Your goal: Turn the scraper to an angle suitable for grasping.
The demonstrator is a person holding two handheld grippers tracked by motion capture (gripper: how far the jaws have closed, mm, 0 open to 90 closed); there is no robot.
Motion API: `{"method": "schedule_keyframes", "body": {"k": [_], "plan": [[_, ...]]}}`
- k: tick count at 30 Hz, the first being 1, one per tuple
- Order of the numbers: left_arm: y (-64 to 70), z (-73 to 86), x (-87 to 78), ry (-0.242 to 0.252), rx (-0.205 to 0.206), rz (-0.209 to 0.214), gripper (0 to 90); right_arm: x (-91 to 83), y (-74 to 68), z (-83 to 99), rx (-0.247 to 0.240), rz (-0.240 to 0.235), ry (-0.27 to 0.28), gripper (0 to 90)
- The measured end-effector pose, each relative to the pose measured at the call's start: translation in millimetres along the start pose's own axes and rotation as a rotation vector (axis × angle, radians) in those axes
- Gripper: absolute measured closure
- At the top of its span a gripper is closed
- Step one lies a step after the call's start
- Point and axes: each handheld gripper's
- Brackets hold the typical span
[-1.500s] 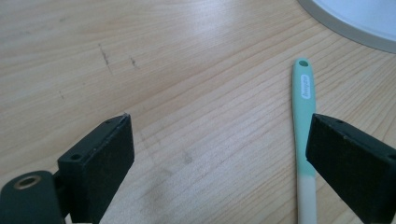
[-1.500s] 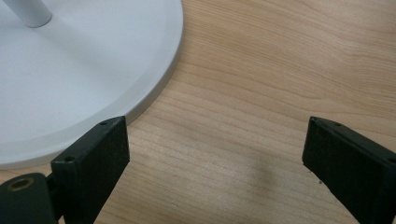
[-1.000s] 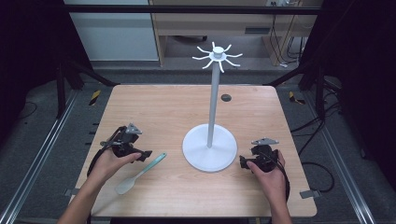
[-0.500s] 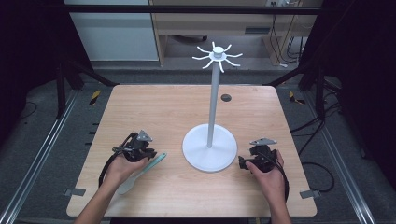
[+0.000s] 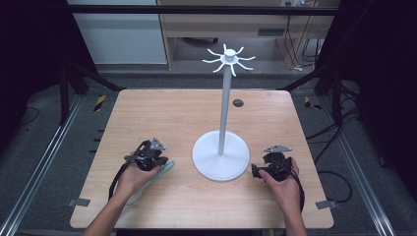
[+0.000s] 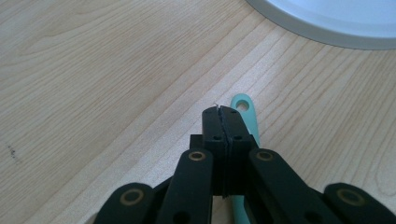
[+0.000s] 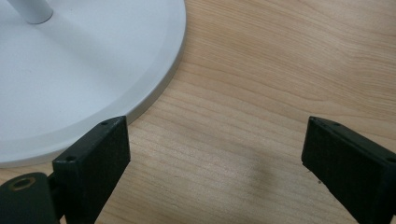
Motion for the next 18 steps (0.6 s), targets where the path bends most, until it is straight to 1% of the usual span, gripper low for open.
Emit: {"method": "schedule_keyframes", "body": {"k": [5, 15, 18], "plan": [[-0.4, 0.3, 1.0, -0.009, 0.014, 0.006, 90.0, -0.3, 0.0, 0.0, -0.002, 0.002, 0.001, 8.2], [-0.9, 1.9, 6.2, -0.031, 0.020, 0.015, 90.0, -0.6, 0.8, -0.1, 0.003, 0.000, 0.005, 8.2], [0.2, 2.5, 7.8, -0.040, 0.028, 0.015, 90.0, -0.7, 1.0, -0.1, 0.001, 0.000, 0.006, 8.2]]}}
Point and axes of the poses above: each handheld gripper's, and its own axes: x roughly forward along the jaws, z roughly out of its underside, y roughly to its right, and after that the axes turned 8 degrees about x, right-handed
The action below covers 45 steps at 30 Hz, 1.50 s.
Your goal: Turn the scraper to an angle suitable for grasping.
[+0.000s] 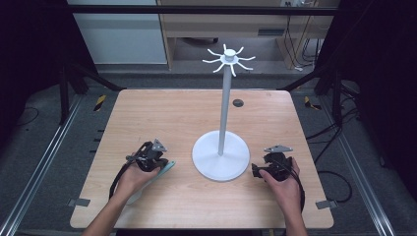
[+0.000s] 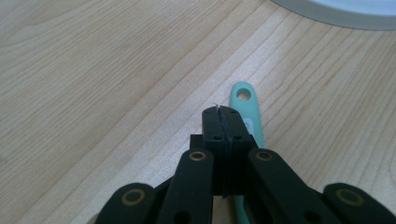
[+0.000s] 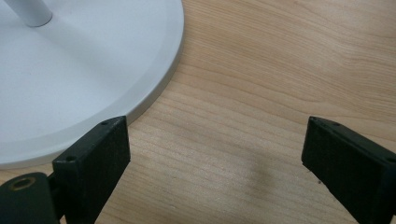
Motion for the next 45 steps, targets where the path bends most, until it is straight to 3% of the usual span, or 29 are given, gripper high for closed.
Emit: {"method": "schedule_keyframes", "body": {"k": [10, 11, 13, 15, 17, 19, 22, 32, 37, 41, 45], "plan": [[7.3, -2.6, -0.7, -0.002, 0.013, 0.025, 90.0, 0.1, 0.3, -0.1, -0.001, -0.001, -0.003, 8.2], [12.9, -4.0, -0.9, 0.003, 0.019, 0.047, 90.0, 0.1, 0.4, -0.1, 0.000, 0.000, -0.003, 8.2], [16.6, -4.8, -1.0, -0.001, 0.033, 0.038, 90.0, 0.1, 0.5, -0.1, 0.000, 0.001, -0.002, 8.2], [22.5, -7.0, -1.8, -0.006, 0.049, 0.062, 90.0, 0.5, 1.1, -0.1, 0.000, -0.001, -0.004, 8.2], [28.4, -8.4, -2.0, -0.011, 0.074, 0.052, 90.0, 0.7, 1.0, -0.1, 0.000, -0.001, -0.005, 8.2], [31.2, -9.3, -2.5, -0.014, 0.081, 0.077, 90.0, 0.8, 0.6, 0.0, 0.002, -0.003, -0.009, 8.2], [37.7, -11.0, -3.4, -0.021, 0.109, 0.081, 90.0, 1.1, 0.4, -0.1, 0.000, -0.003, -0.009, 8.2], [35.1, -22.3, -15.7, -0.023, 0.154, 0.082, 89.4, 1.6, -0.8, -0.8, -0.006, -0.004, -0.010, 8.2], [36.7, -27.0, -20.1, -0.068, 0.181, 0.107, 84.2, 1.8, -1.5, -0.9, -0.009, -0.007, -0.011, 8.2], [39.9, -32.2, -19.2, -0.103, 0.196, 0.105, 68.2, 0.9, -1.6, -0.6, -0.003, -0.008, -0.007, 8.2], [42.1, -37.8, -20.9, -0.098, 0.213, 0.090, 57.6, 1.4, -0.9, -0.8, -0.006, -0.011, -0.009, 8.2]]}}
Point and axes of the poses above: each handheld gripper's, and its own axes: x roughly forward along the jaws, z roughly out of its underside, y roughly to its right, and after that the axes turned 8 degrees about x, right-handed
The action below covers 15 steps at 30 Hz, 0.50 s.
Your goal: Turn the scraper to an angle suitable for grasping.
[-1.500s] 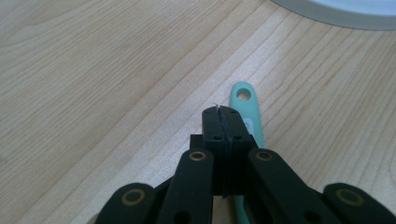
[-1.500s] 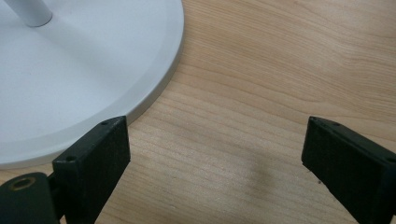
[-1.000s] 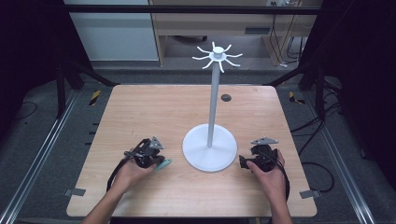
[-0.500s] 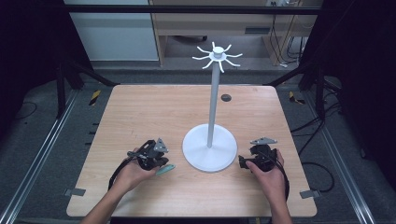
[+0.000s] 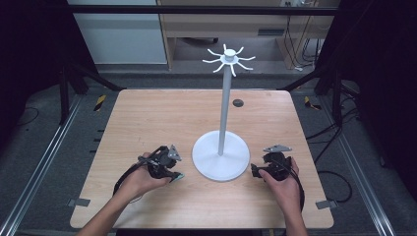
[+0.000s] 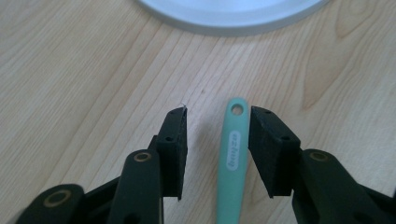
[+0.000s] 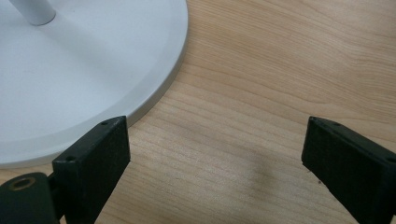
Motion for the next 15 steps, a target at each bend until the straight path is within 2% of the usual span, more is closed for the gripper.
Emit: {"method": "schedule_keyframes", "body": {"k": [2, 6, 11, 12, 15], "plan": [[0.2, -2.1, -1.2, 0.009, 0.000, 0.007, 53.2, -0.3, -0.2, -0.1, 0.003, 0.001, 0.001, 8.1], [0.9, -5.9, -1.1, -0.027, 0.012, -0.011, 46.7, -0.4, -0.5, 0.1, 0.002, 0.001, 0.003, 8.1], [-0.7, -6.9, -2.6, -0.032, 0.002, -0.009, 45.0, -0.7, 0.1, 0.1, 0.004, 0.001, 0.004, 8.1], [-0.9, -7.5, -2.5, -0.038, 0.001, -0.009, 42.5, -0.5, 0.2, 0.0, 0.005, 0.000, 0.005, 8.1], [-1.5, -9.1, -3.2, -0.044, 0.009, 0.015, 41.3, -0.6, 0.0, 0.0, 0.004, 0.002, 0.004, 8.1]]}}
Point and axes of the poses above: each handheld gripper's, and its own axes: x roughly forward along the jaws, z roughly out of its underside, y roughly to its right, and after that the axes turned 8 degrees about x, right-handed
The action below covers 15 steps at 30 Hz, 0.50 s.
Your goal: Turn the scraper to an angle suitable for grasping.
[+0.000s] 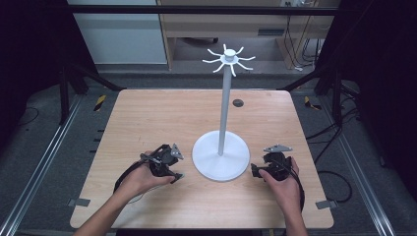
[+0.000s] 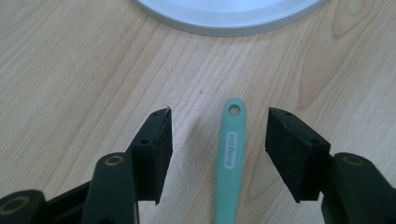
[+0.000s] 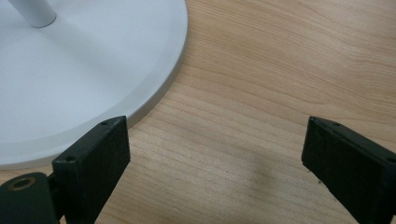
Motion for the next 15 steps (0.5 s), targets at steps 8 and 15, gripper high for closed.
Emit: {"method": "schedule_keyframes", "body": {"k": [8, 15], "plan": [[2.8, -9.6, 5.5, -0.094, 0.053, 0.053, 39.4, 0.1, 0.0, 0.0, -0.002, -0.002, 0.000, 8.1], [2.3, -13.1, 15.3, -0.151, 0.072, 0.088, 45.2, 0.0, 0.3, 0.1, 0.000, -0.003, 0.001, 8.1]]}}
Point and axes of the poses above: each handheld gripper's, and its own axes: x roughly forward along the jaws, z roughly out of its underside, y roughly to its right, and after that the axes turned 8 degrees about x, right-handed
